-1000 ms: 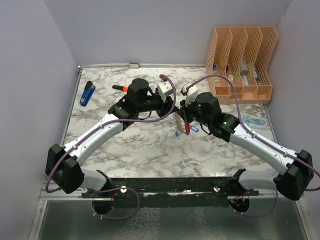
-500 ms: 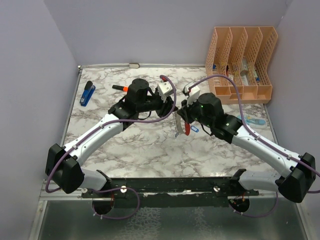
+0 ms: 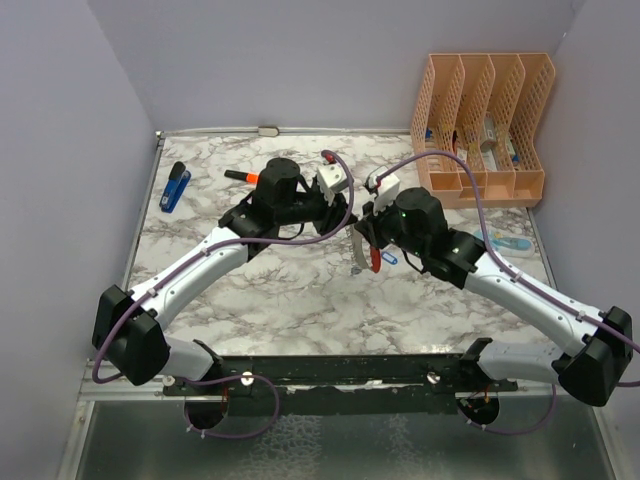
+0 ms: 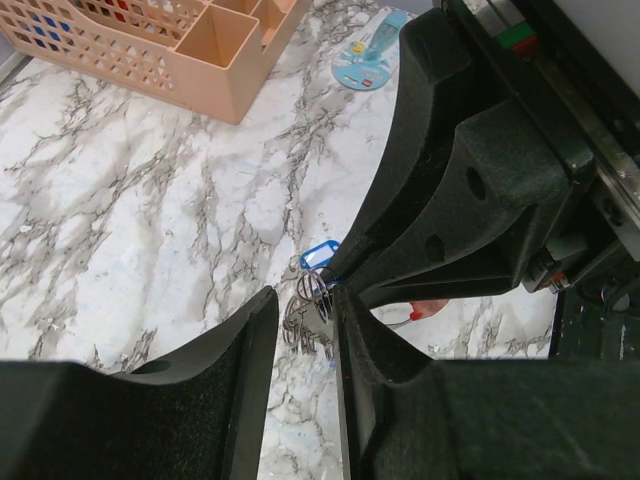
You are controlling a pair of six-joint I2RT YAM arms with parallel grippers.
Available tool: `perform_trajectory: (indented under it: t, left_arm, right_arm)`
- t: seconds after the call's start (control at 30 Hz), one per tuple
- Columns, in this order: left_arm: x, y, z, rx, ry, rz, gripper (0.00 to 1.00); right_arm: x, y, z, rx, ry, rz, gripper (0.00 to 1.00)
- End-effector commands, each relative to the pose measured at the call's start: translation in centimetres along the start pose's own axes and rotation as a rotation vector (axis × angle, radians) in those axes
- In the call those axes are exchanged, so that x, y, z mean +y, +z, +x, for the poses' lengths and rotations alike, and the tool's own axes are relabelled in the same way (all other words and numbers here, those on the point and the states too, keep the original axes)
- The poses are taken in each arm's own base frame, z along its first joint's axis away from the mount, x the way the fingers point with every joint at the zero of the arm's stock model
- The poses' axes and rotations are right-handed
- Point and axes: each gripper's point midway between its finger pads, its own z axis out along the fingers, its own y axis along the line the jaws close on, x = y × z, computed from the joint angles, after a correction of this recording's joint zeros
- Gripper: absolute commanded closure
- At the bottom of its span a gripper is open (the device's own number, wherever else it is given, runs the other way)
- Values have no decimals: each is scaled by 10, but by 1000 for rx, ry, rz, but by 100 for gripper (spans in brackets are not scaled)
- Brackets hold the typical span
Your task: Put the keys on the keyring
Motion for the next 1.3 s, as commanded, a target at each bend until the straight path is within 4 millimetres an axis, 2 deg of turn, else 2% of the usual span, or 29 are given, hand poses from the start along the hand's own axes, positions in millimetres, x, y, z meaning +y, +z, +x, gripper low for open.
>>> perform_trajectory:
  t: [0.0,0.07,0.2,0.5,0.83,1.1,1.27]
  left_arm:
    - [5,4,-7,-14,9,-21,71]
    - [6,5,-6,-11,9,-25,77]
    - [5,5,-6,-12,15,-19,100]
    - [11,1,-13,-37,38,-62,100]
    - [10,4,-39,-148,-62,-69,100]
    - [7,9,-43,-189,-173,-56,100]
    - [13,9,-42,-225,-212,-93,100]
  right_arm:
    - [8,-15,-33,-96,13,-21,99]
    - [7,-15,-33,-96,14,-18,99]
    - [8,-15,-31,-93,23,-20,99]
    - [3,-14,-25,-109,113,21,99]
    - [4,-9,-20,-153,198,18,99]
    - [5,-7,-16,-185,236,9,99]
    - [8,-9,-22,-230,273,-9,99]
